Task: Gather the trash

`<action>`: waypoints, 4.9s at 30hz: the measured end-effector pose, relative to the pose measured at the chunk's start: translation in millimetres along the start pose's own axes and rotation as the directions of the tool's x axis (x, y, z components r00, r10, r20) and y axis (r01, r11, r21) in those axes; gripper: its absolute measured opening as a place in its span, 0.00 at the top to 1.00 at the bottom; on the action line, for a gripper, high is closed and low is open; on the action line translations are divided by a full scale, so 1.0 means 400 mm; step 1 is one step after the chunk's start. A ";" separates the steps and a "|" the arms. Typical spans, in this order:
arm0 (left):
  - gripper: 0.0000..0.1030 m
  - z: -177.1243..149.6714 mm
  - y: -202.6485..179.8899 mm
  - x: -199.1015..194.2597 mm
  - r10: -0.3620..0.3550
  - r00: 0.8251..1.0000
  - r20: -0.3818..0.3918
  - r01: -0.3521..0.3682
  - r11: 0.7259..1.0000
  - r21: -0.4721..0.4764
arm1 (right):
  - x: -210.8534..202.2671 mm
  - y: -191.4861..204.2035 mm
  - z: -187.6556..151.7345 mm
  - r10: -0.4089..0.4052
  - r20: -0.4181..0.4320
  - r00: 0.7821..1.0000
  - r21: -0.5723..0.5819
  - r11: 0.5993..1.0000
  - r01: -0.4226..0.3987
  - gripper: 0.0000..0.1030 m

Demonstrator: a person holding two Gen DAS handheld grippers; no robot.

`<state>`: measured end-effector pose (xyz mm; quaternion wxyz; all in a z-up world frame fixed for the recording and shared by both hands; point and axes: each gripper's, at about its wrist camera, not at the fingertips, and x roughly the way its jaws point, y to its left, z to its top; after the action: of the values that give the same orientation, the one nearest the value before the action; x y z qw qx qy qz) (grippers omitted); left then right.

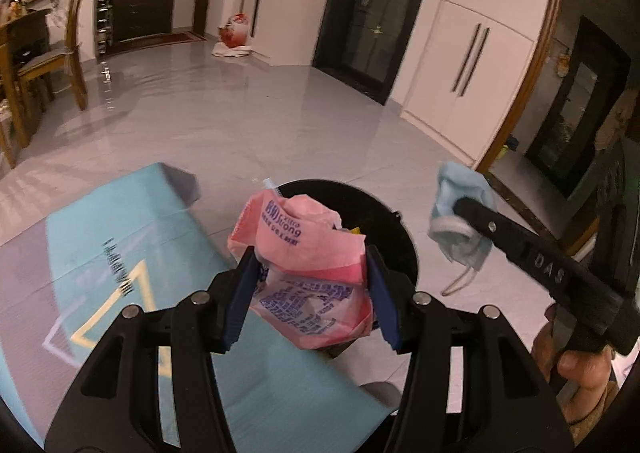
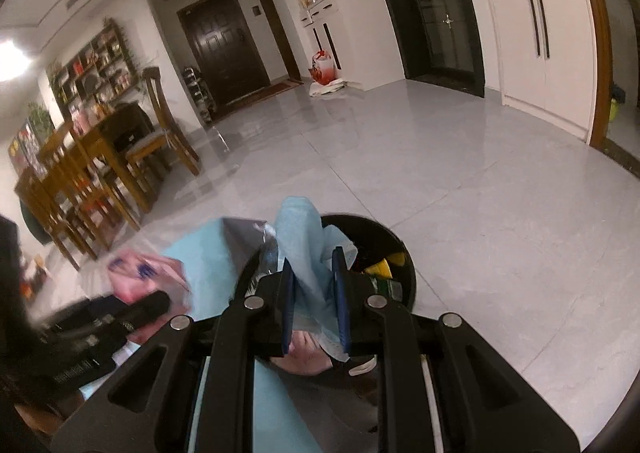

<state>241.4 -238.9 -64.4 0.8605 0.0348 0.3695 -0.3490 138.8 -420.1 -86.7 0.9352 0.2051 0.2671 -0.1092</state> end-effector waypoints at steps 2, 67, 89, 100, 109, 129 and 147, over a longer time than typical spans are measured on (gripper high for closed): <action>0.47 0.017 -0.011 0.025 -0.031 0.999 -0.010 0.031 1.000 0.003 | 0.006 -0.005 0.032 0.015 0.014 1.000 0.014 1.000 -0.016 0.82; 0.27 0.004 -0.038 0.300 0.036 0.983 -0.181 -0.027 0.998 0.053 | 0.234 -0.061 0.036 -0.008 -0.225 0.974 0.093 0.995 0.029 0.50; 0.10 -0.003 -0.049 0.254 0.054 0.985 -0.162 -0.045 0.997 0.057 | 0.210 -0.073 0.044 -0.025 -0.210 0.977 0.116 0.992 0.051 0.31; 0.03 -0.010 -0.038 0.236 0.091 0.980 -0.175 -0.084 0.995 0.047 | 0.196 -0.071 0.037 -0.048 -0.217 0.975 0.109 0.991 0.072 0.12; 0.03 -0.036 0.015 0.205 0.194 0.953 -0.231 -0.197 0.980 0.010 | 0.176 -0.069 0.028 -0.121 -0.202 0.972 0.103 0.984 0.144 0.03; 0.03 -0.273 0.057 -0.241 0.303 0.901 -0.311 -0.347 0.933 -0.094 | -0.037 0.083 -0.215 -0.130 -0.492 0.861 0.004 0.988 0.151 0.03; 0.03 -0.197 -0.093 -0.694 0.399 0.915 0.066 -0.392 0.915 -0.096 | -0.569 0.317 -0.040 -0.134 0.007 0.991 -0.179 0.975 0.133 0.03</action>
<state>35.6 -82.3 69.1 0.9288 0.0591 0.3322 -0.1535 -18.3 -278.4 66.2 0.9397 0.1021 0.2913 -0.1471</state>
